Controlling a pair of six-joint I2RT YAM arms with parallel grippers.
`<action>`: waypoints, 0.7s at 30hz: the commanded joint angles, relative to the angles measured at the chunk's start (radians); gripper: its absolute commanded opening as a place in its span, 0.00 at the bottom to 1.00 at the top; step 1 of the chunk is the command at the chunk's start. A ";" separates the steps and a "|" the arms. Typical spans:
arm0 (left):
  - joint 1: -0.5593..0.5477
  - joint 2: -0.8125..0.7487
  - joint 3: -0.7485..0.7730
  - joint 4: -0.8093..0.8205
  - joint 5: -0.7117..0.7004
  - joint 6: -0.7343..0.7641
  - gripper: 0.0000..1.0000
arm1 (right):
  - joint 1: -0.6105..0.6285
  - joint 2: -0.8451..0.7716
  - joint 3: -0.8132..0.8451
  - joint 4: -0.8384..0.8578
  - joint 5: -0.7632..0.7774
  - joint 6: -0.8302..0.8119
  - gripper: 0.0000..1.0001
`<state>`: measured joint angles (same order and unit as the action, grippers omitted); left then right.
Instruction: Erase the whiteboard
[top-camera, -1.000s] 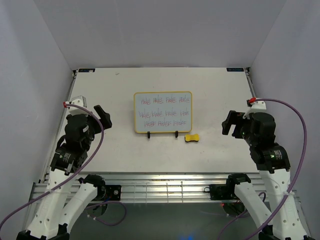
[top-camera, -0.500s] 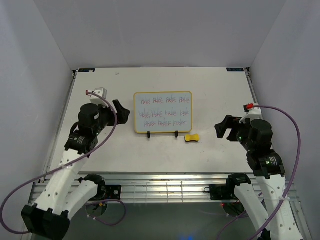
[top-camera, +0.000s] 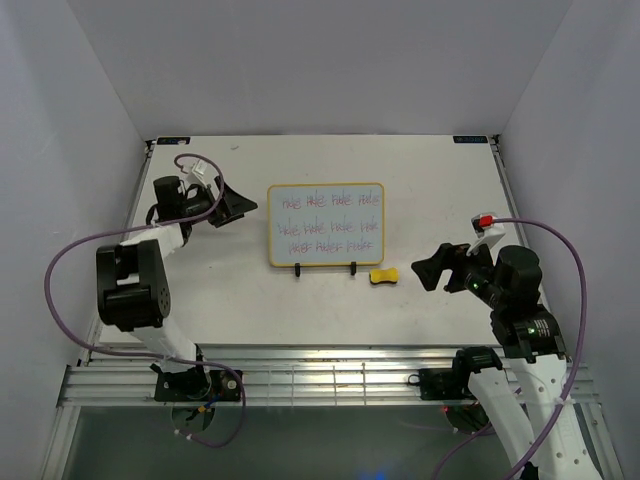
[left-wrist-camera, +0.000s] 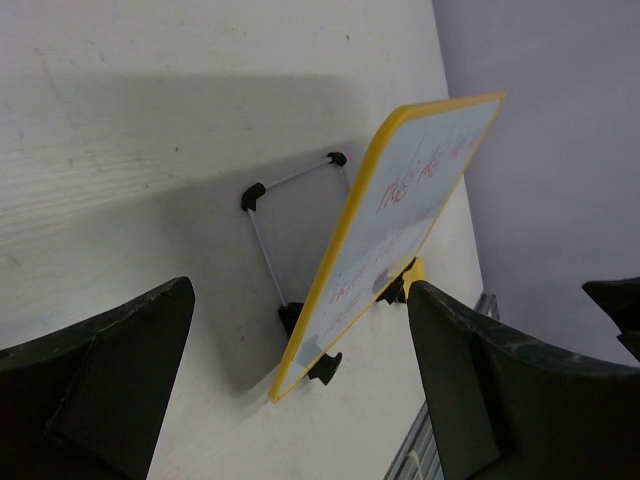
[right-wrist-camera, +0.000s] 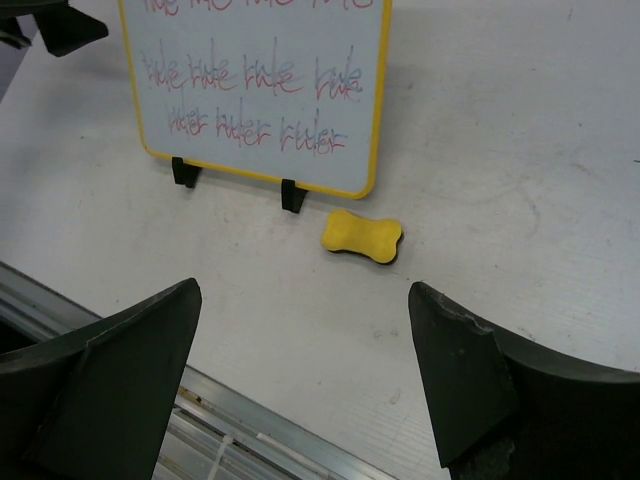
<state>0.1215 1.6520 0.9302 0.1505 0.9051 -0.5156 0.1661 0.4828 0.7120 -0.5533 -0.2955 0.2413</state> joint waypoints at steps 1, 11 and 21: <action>0.004 0.086 0.029 0.330 0.288 -0.076 0.98 | 0.004 -0.018 -0.006 0.041 -0.071 -0.010 0.90; -0.152 0.321 0.142 0.506 0.465 -0.121 0.93 | 0.006 -0.010 0.010 0.010 -0.063 -0.034 0.90; -0.180 0.427 0.232 0.615 0.509 -0.231 0.67 | 0.006 0.004 0.033 -0.002 -0.073 -0.031 0.90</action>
<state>-0.0616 2.1056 1.1213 0.6907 1.3617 -0.7170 0.1661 0.4816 0.7071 -0.5758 -0.3466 0.2203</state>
